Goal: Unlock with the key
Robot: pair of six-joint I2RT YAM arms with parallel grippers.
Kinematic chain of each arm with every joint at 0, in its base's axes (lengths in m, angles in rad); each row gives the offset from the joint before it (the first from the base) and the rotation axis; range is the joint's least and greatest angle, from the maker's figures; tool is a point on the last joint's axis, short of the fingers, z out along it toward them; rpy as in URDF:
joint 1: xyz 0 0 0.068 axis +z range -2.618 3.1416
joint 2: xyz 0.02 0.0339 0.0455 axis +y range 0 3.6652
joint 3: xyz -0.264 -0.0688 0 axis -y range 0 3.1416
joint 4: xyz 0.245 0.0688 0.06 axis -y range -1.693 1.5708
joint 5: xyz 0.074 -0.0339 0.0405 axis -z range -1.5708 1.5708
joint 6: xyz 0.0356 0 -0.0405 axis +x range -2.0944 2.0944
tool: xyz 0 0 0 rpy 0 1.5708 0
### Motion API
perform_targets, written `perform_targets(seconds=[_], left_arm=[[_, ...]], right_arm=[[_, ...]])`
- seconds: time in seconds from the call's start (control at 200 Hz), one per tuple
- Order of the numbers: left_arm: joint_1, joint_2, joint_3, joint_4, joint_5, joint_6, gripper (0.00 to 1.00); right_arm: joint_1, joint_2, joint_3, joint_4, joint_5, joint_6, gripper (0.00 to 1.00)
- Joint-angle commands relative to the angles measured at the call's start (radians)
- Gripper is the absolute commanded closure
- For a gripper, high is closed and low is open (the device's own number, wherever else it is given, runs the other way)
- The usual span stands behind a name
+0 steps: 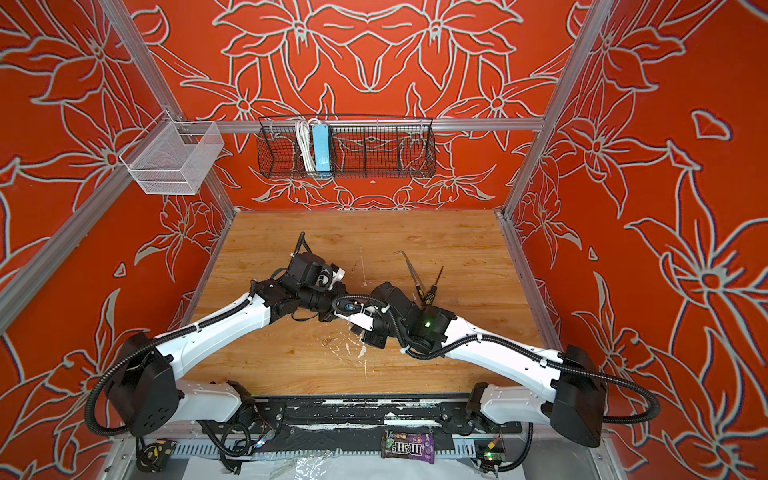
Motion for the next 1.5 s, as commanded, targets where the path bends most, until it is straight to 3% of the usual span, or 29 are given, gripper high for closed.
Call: perform_targets(seconds=[0.0,0.315,0.525,0.665,0.755,0.956,1.091,1.166,1.346,1.401,1.496], left_arm=[[-0.001,-0.021,-0.001,-0.011,0.010,0.016,0.89],[-0.001,-0.021,0.004,-0.048,0.009,0.047,0.90],[0.005,-0.023,0.003,-0.050,-0.002,0.057,1.00],[0.020,-0.028,-0.002,-0.033,-0.019,0.047,1.00],[0.025,-0.027,-0.007,0.004,-0.031,0.044,1.00],[0.078,0.007,-0.020,0.171,0.000,0.028,1.00],[0.080,0.010,0.003,0.262,-0.078,0.096,1.00],[0.080,0.001,0.001,0.327,-0.125,0.130,1.00],[0.053,0.001,0.016,0.477,-0.125,0.205,1.00],[0.033,0.001,0.026,0.472,-0.172,0.232,1.00],[0.010,0.006,0.020,0.536,-0.199,0.222,1.00]], right_arm=[[0.003,0.006,0.029,-0.016,0.020,-0.033,1.00],[0.003,0.011,0.039,-0.036,0.045,-0.047,1.00],[0.003,0.023,0.054,-0.038,0.050,-0.050,1.00],[0.003,0.021,0.061,-0.036,0.080,-0.034,1.00],[0.003,0.016,0.061,-0.036,0.083,-0.018,0.83],[-0.015,-0.012,0.070,-0.067,0.070,0.074,0.59],[-0.075,-0.071,0.059,-0.103,-0.005,0.286,0.36],[-0.140,-0.111,0.053,-0.128,-0.099,0.438,0.35],[-0.287,-0.151,0.038,-0.098,-0.376,0.738,0.33],[-0.339,-0.158,0.011,-0.022,-0.470,0.842,0.33],[-0.439,-0.165,-0.071,0.256,-0.644,1.059,0.33]])
